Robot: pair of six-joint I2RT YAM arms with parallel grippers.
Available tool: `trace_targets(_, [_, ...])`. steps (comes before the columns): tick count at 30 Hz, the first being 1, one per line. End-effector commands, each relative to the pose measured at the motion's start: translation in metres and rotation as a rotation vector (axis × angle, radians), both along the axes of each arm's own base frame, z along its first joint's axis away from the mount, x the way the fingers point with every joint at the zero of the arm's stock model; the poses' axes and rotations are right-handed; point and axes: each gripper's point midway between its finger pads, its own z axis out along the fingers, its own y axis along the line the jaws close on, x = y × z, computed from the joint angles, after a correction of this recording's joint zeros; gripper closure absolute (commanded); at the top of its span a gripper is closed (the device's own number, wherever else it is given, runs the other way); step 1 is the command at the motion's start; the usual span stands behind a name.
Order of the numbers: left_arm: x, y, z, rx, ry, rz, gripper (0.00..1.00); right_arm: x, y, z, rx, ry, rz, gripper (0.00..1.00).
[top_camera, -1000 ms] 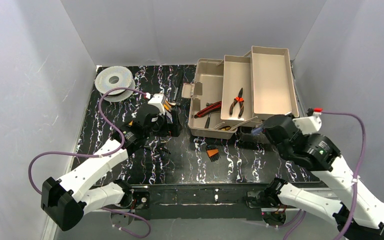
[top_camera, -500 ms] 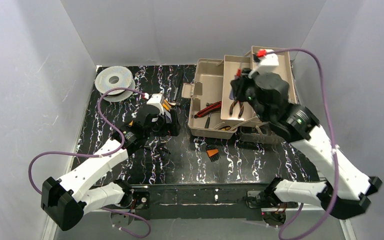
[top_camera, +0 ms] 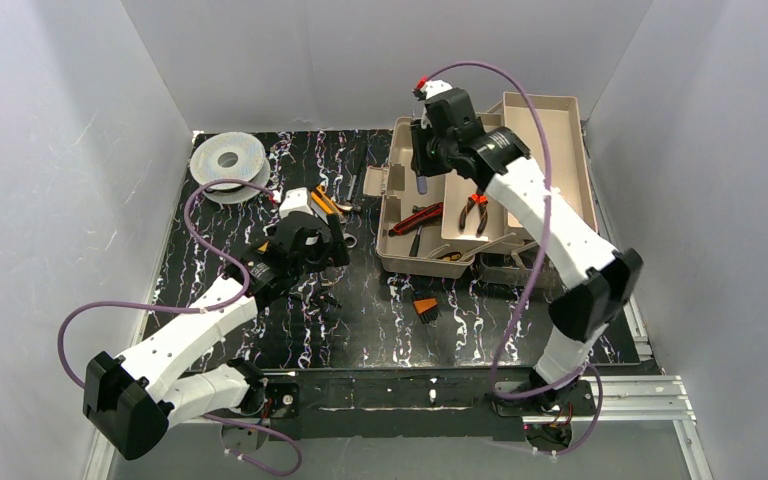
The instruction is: Pack the tool kit
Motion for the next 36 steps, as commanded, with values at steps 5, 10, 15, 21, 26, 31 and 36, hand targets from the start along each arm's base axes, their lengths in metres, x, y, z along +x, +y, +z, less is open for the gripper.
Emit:
trace_targets(5, [0.01, 0.046, -0.017, 0.049, 0.041, 0.257, 0.0, 0.058, 0.013, -0.036, 0.147, 0.147, -0.11, 0.99])
trace_targets(10, [0.026, 0.059, -0.036, -0.039, 0.127, 0.335, 0.01, 0.073, 0.017, -0.066, 0.155, 0.21, -0.107, 0.69])
trace_targets(15, [0.048, 0.065, -0.048, -0.039, 0.17, 0.337, 0.0, 0.065, 0.027, -0.056, 0.203, 0.204, -0.02, 0.38])
trace_targets(21, [0.065, 0.078, -0.062, 0.126, 0.218, 0.28, 0.0, 0.034, 0.031, -0.021, 0.292, 0.15, 0.086, 0.38])
trace_targets(26, [0.076, 0.084, -0.087, 0.232, 0.305, 0.264, 0.05, -0.011, 0.035, -0.01, 0.345, 0.133, 0.171, 0.41])
trace_targets(31, [0.083, 0.086, -0.105, 0.277, 0.364, 0.247, 0.08, -0.048, 0.028, -0.001, 0.374, 0.11, 0.233, 0.42])
trace_targets(36, [0.083, 0.089, -0.12, 0.269, 0.416, 0.248, 0.16, -0.075, 0.009, 0.003, 0.394, 0.058, 0.238, 0.43])
